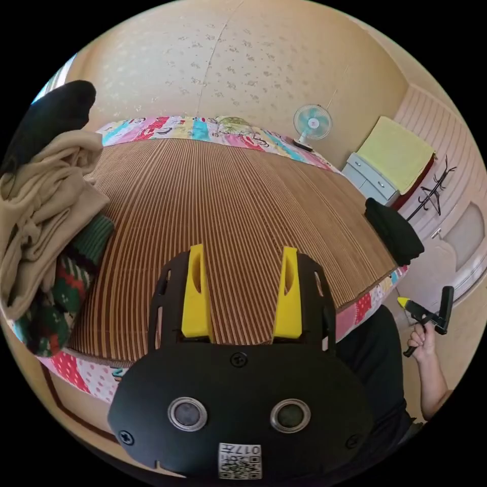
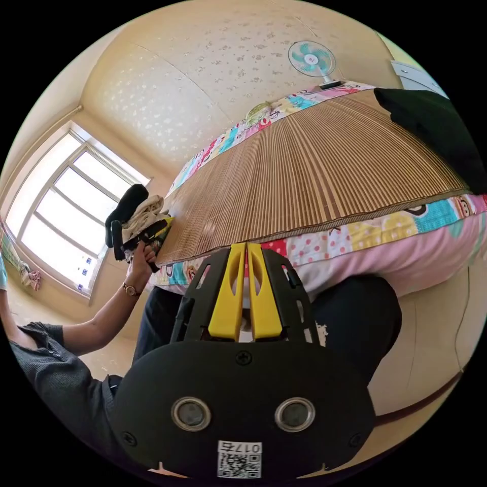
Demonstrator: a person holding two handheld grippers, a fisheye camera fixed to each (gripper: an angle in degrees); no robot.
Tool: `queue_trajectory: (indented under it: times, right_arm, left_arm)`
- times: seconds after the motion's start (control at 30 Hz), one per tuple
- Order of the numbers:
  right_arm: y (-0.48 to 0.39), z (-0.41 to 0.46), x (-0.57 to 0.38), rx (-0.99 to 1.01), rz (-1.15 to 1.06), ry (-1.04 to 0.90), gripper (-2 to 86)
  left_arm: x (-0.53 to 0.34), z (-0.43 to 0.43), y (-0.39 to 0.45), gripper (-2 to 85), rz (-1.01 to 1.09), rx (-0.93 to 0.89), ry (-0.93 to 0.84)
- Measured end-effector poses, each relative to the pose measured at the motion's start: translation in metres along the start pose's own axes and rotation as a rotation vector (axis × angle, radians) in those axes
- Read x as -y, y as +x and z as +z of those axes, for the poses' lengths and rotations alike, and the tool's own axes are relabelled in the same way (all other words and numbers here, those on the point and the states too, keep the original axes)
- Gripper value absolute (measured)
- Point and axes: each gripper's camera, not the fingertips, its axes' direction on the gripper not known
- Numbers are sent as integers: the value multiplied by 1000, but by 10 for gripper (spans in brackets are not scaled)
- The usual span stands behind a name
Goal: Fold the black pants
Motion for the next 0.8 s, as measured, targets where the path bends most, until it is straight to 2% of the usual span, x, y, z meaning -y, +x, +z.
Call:
queue_trajectory:
  times: [0.1,0.2,0.37,0.63,0.8]
  right_arm:
    - [13,-19,-3,15,34,73,7]
    - [30,-30,-8,-10,55,87,8]
    - [80,-39,-15,-185,208,35,17]
    - [145,-94,13,-387,308,190,72]
    - [177,-137,52,-415,364,330,103]
  left_arm:
    - [3,54,9,180,64,130,-171]
    - [-15,54,19,171,124,152,-70]
    - [-25,59,23,169,117,130,-38]
    - [-38,71,41,167,135,201,-11]
    - [-45,77,49,165,151,233,0]
